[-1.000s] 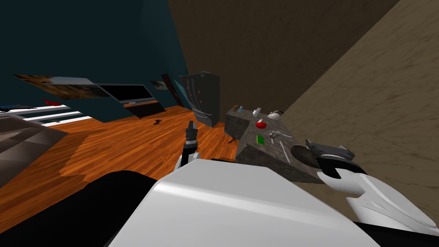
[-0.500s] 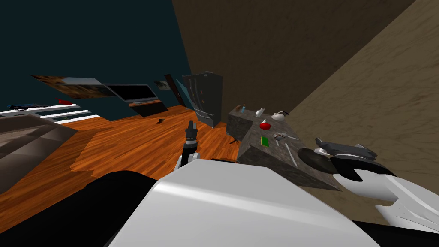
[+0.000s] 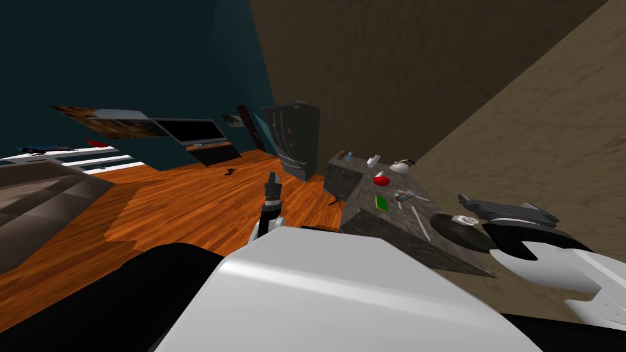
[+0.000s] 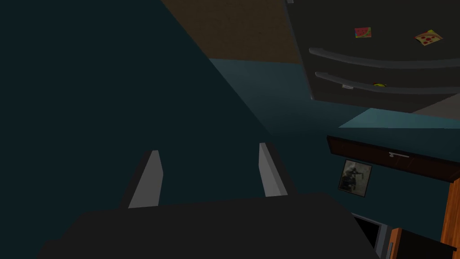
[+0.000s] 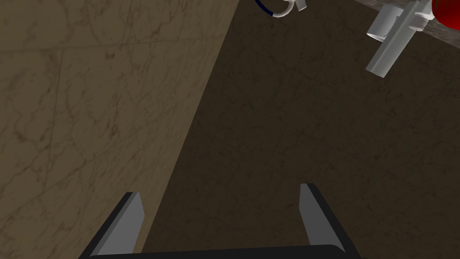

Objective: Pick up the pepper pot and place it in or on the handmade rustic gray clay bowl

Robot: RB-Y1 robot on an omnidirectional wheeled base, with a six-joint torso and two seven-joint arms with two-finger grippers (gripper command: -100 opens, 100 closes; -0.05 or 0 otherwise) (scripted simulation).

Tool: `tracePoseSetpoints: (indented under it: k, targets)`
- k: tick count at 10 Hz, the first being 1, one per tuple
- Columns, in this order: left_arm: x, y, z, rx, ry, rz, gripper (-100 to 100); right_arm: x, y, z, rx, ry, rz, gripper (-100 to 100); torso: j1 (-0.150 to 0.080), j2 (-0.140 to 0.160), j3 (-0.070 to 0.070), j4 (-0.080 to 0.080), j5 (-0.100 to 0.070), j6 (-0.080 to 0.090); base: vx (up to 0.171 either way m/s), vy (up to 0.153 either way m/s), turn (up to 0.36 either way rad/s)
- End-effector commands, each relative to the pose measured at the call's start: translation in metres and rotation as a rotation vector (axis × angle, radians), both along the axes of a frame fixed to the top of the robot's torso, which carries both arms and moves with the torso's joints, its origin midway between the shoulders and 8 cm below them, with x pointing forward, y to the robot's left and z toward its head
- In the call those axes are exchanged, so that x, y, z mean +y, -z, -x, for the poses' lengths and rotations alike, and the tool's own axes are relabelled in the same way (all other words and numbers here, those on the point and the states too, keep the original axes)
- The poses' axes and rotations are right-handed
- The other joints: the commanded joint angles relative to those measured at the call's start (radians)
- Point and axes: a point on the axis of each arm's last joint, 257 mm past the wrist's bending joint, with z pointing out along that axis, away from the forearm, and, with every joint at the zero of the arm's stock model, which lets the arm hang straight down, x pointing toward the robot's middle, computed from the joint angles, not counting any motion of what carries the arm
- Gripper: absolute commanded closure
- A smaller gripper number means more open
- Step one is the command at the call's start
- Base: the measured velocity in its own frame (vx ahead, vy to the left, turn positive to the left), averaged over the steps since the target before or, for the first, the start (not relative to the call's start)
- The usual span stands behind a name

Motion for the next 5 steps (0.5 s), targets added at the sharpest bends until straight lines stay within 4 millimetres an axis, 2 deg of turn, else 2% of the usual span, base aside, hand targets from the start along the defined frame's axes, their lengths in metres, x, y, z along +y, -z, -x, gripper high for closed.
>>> tracePoseSetpoints:
  k: [1, 5]
  targets:
    - [0.0000, 0.0000, 0.0000, 0.000, 0.000, 0.000, 0, 0.0000, 0.0000, 0.0000, 0.000, 0.000, 0.000, 0, 0.000, 0.000, 0.000, 0.000, 0.000, 0.000, 0.000, 0.000, 0.000]
    - [0.0000, 0.0000, 0.0000, 0.000, 0.000, 0.000, 0, 0.0000, 0.0000, 0.0000, 0.000, 0.000, 0.000, 0, -0.001, 0.000, 0.000, 0.000, 0.000, 0.000, 0.000, 0.000, 0.000]
